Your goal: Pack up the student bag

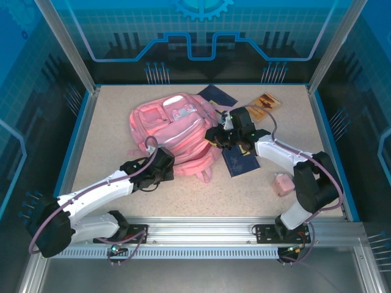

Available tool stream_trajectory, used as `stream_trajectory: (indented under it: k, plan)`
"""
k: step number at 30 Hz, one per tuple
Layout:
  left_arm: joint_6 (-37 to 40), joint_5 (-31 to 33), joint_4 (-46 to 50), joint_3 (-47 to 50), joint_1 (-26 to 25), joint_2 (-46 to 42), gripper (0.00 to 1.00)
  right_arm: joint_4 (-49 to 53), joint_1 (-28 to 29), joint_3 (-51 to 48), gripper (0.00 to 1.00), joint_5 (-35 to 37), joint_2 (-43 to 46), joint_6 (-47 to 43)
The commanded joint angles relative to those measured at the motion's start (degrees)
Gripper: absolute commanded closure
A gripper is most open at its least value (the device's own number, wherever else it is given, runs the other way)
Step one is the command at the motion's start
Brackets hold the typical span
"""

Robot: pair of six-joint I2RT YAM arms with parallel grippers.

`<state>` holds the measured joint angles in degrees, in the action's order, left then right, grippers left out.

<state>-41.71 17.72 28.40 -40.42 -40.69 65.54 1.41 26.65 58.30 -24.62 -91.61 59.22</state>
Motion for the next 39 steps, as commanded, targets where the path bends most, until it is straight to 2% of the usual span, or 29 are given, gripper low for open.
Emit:
stream_trajectory:
  k: [1, 2, 6, 11, 13, 15, 18, 22, 28, 31, 33, 39]
  plan:
    - [6.48, -5.42, -7.10, -0.58, 0.21, -0.86, 1.00, -7.19, -0.21, -2.94, 0.51, -1.86, 2.07, 5.07]
    - [7.69, -6.81, -8.70, -1.02, 0.24, -0.89, 1.00, -7.76, 0.38, -3.82, 0.43, -2.03, 2.29, 6.81]
    - [10.73, -11.94, -14.27, -2.00, -0.18, -0.60, 1.00, -3.18, 2.91, -4.89, 0.35, 0.65, 4.72, 9.17]
    - [11.82, -16.98, -19.12, -2.63, -1.64, 2.22, 1.00, 18.01, 5.03, -0.52, 0.27, 13.76, 8.99, 5.73]
    - [12.09, -17.57, -19.94, -3.29, -2.60, 4.06, 1.00, 19.43, 5.05, -0.47, 0.26, 13.55, 9.82, 6.89]
    - [12.02, -17.71, -21.01, -3.98, -3.25, 5.74, 1.00, 17.12, 5.24, -1.62, 0.27, 10.32, 9.82, 9.71]
    - [11.90, -18.11, -22.46, -5.20, -3.94, 8.05, 1.00, 12.69, 6.28, -3.77, 0.31, 7.29, 9.46, 14.61]
    - [11.63, -17.43, -22.50, -6.51, -4.23, 9.86, 1.00, 11.33, 7.96, -4.16, 0.39, 7.16, 8.58, 16.91]
    - [11.54, -14.58, -20.23, -5.91, -4.28, 8.59, 1.00, 10.20, 8.00, -4.10, 0.77, 9.16, 7.24, 15.60]
    - [11.40, -11.84, -17.07, -4.90, -4.23, 6.73, 1.00, 11.34, 7.55, -3.48, 0.86, 11.30, 7.31, 13.99]
    - [11.07, -9.50, -14.36, -3.89, -4.20, 5.46, 1.00, 12.71, 7.20, -3.00, 0.90, 12.86, 7.65, 12.80]
    - [9.18, -2.70, -5.01, 0.33, -1.53, 1.80, 1.00, 16.31, 6.03, -1.98, 0.92, 16.70, 9.58, 9.88]
